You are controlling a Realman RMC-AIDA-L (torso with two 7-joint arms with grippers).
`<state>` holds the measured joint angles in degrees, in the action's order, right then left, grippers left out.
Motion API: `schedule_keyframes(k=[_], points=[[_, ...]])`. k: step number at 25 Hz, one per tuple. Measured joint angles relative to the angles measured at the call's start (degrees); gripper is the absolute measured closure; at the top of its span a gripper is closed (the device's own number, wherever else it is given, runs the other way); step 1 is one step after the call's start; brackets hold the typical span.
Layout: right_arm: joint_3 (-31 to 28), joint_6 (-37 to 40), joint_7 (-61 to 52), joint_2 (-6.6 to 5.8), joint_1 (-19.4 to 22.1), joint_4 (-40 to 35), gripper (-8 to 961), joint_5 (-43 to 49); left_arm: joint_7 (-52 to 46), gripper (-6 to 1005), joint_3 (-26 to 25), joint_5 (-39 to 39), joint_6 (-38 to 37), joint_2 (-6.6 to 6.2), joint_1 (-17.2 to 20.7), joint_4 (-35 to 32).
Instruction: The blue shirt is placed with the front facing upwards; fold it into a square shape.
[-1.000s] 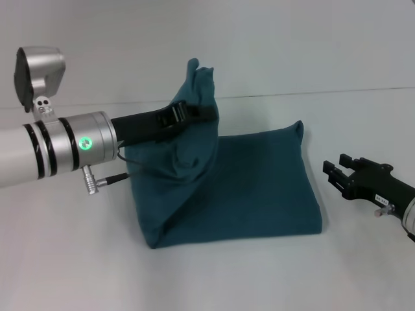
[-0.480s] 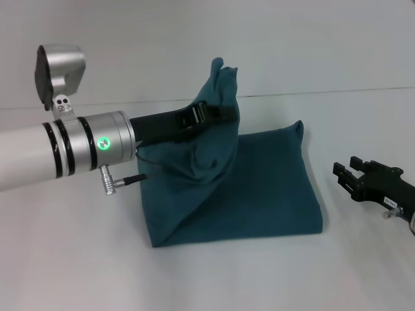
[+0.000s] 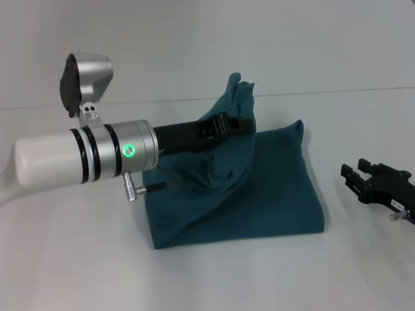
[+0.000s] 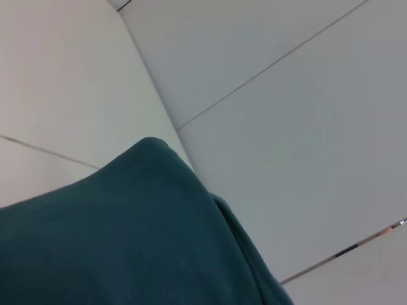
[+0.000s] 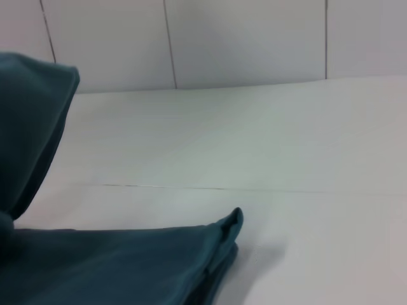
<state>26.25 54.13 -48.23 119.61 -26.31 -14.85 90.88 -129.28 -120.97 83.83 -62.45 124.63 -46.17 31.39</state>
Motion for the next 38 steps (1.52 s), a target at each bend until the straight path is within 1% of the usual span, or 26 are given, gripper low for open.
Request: schedule_keyframes(k=[4,7,9,10,12,18,31,34,38], points=[[-0.4,-0.1,0.8,0.0,0.2,0.0,512,0.0,0.7,917,1.1,1.9,1.5,0.0,-0.4,-1.8],[-0.4,-0.2,1.3,0.03,0.3,0.0,511,0.0,1.1,917,3.4,3.9,2.5,0.0,-0.5,-2.2],[-0.4,-0.3,1.5,0.08,0.3,0.0,510,0.0,1.1,917,5.3,5.2,3.5,0.0,-0.5,-2.2],[-0.5,-0.4,1.5,0.08,0.3,0.0,509,0.0,1.1,917,7.7,7.0,4.7,0.0,-0.5,-2.3],[-0.5,-0.6,1.5,0.09,0.3,0.0,508,0.0,1.1,917,8.7,7.7,5.1,0.0,-0.6,-2.3],[-0.5,-1.8,1.5,0.09,0.2,0.1,505,0.0,1.1,916,14.5,12.3,7.6,0.0,-1.0,-2.3],[-0.5,-2.5,2.1,0.18,-0.1,0.6,497,0.0,2.9,912,28.2,24.7,15.6,0.0,-1.7,-2.0],[-0.5,-2.5,2.1,0.18,0.0,0.6,496,0.0,3.8,911,28.4,25.9,16.1,0.0,-1.5,-1.9],[-0.5,-2.2,1.9,0.15,0.2,0.3,494,0.0,4.9,910,25.8,26.4,16.1,-0.1,0.0,-1.9]])
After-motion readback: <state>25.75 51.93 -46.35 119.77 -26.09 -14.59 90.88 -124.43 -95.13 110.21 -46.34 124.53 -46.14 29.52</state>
